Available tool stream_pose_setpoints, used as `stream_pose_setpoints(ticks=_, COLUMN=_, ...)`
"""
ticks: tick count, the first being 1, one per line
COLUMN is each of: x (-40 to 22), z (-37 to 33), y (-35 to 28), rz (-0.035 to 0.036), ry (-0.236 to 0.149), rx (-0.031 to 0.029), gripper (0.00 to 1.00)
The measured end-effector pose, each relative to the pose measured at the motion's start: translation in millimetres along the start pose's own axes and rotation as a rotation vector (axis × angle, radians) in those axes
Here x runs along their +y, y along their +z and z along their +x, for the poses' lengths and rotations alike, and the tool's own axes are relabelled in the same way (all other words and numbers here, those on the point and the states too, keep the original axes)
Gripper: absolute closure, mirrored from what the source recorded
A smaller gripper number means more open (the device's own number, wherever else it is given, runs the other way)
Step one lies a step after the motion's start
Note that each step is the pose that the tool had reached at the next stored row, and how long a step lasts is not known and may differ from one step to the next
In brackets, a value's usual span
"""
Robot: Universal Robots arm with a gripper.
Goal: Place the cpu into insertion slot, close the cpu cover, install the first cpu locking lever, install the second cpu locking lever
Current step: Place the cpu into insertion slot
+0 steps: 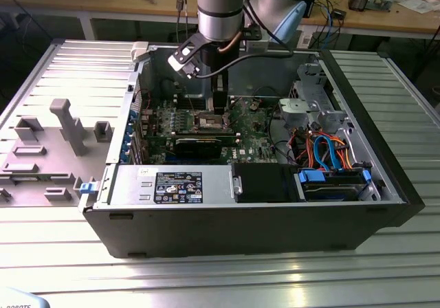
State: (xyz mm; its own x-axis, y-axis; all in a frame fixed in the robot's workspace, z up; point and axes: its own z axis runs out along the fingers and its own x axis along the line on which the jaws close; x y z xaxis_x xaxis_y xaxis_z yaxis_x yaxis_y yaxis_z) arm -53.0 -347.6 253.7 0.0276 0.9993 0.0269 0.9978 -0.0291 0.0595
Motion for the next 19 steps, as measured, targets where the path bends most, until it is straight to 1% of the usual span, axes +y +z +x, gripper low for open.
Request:
stream_pose_setpoints(ticks=3, x=-0.3, z=-0.1, y=2.8, rz=0.0001, ry=0.0, rx=-0.0002, gripper=0.46)
stream_pose_setpoints(ticks=9, x=-2.6, z=-0.5, y=14.8, rz=0.0001, ry=0.0, rx=-0.0002, gripper=0.46)
stream_pose_setpoints(ticks=10, x=-3.8, z=-0.6, y=18.3, rz=0.0001, ry=0.0, rx=-0.0003, gripper=0.46)
stream_pose_setpoints(ticks=17, x=-7.3, z=-0.7, y=31.6, rz=0.0002, ry=0.0, rx=-0.0003, gripper=0.46)
stream_pose_setpoints(ticks=18, x=-8.3, z=-0.6, y=33.2, rz=0.0002, ry=0.0, rx=-0.0003, gripper=0.46)
stream_pose_setpoints(ticks=19, x=-10.8, z=-0.4, y=34.8, rz=0.0001, ry=0.0, rx=-0.0003, gripper=0.46)
